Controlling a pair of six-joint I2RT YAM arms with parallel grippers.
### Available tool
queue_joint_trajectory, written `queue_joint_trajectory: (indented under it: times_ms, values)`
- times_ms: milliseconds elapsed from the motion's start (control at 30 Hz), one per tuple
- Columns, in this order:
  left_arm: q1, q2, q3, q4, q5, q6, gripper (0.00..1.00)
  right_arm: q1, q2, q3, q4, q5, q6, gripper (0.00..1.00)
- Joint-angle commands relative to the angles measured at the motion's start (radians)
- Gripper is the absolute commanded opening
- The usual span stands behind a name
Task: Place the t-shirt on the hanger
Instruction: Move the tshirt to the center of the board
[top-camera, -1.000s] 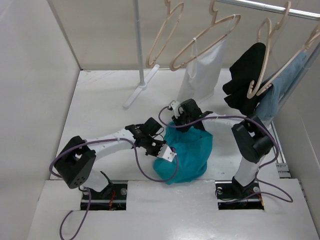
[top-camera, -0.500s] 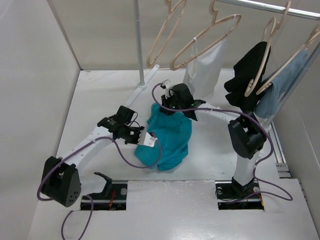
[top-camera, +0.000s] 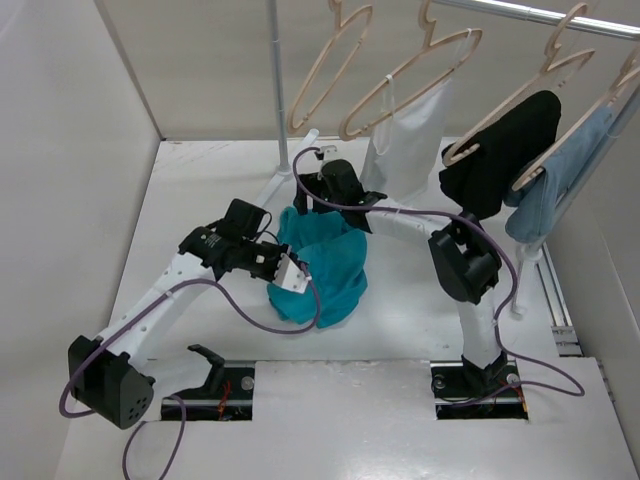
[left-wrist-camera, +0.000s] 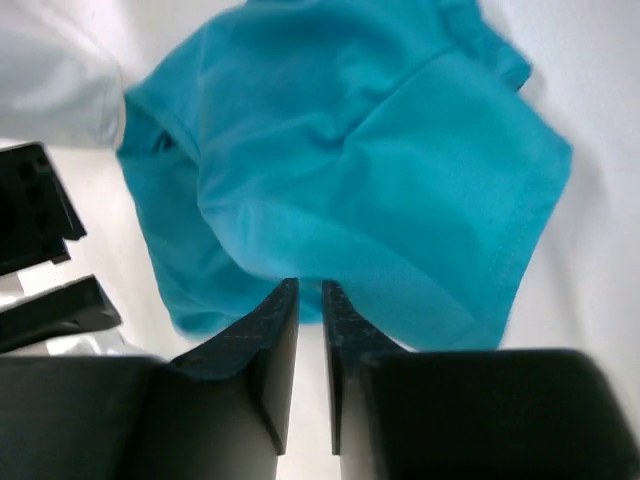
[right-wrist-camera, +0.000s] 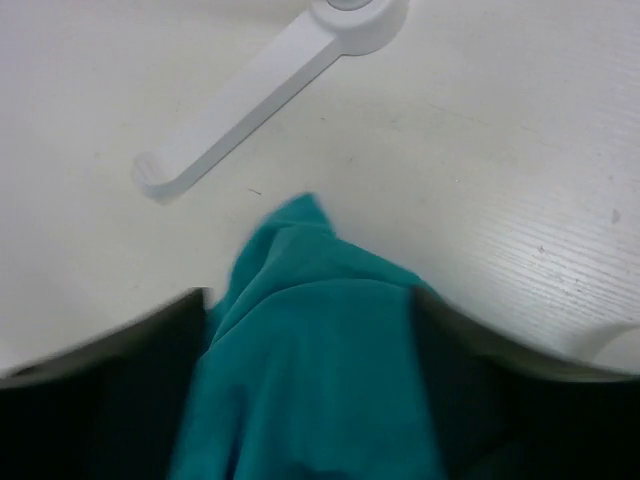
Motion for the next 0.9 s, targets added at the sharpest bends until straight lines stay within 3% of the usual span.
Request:
queue_joint_trajectory:
  times_ms: [0, 67, 133, 267, 400, 433, 500, 533, 567, 667, 767, 867]
  values:
    - [-0.028, -0.011, 0.021, -0.039, 0.072, -0.026, 0.15, 0.031, -0.048, 0.035, -0.038, -0.024, -0.128, 1.00]
    - [-0.028, 0.000, 0.010, -0.025, 0.094, -0.058, 0.33, 0.041, -0.130, -0.032, -0.047, -0.035, -0.208, 1.00]
    - [-0.028, 0.010, 0.010, -0.025, 0.108, -0.104, 0.37, 0.041, -0.183, -0.074, -0.064, -0.035, -0.245, 1.00]
    - [-0.028, 0.030, 0.010, -0.004, 0.131, -0.228, 0.37, 0.051, -0.273, -0.129, -0.168, -0.053, -0.298, 1.00]
    - [0.045, 0.011, -0.015, 0.054, 0.218, -0.379, 0.37, 0.113, -0.216, -0.067, -0.334, -0.007, -0.324, 1.00]
    - [0.130, -0.012, -0.028, 0.147, 0.270, -0.552, 0.35, 0.127, -0.196, -0.042, -0.389, 0.003, -0.325, 1.00]
    - [0.249, -0.046, -0.084, 0.252, 0.333, -0.742, 0.34, 0.150, -0.146, 0.009, -0.431, 0.004, -0.335, 1.00]
    - [0.371, -0.092, -0.107, 0.342, 0.364, -0.831, 0.34, 0.159, -0.145, 0.009, -0.431, -0.007, -0.335, 0.97]
    - [0.420, -0.117, -0.132, 0.375, 0.406, -0.965, 0.34, 0.160, -0.133, 0.009, -0.431, -0.016, -0.335, 0.94]
    - [0.498, -0.208, -0.197, 0.407, 0.389, -1.022, 0.34, 0.160, -0.133, -0.020, -0.407, -0.056, -0.325, 0.88]
    - [0.498, -0.278, -0.233, 0.451, 0.336, -1.072, 0.34, 0.183, -0.118, 0.006, -0.405, -0.070, -0.367, 0.81]
    - [0.498, -0.299, -0.272, 0.515, 0.273, -1.165, 0.34, 0.227, -0.095, 0.059, -0.448, -0.058, -0.378, 0.81]
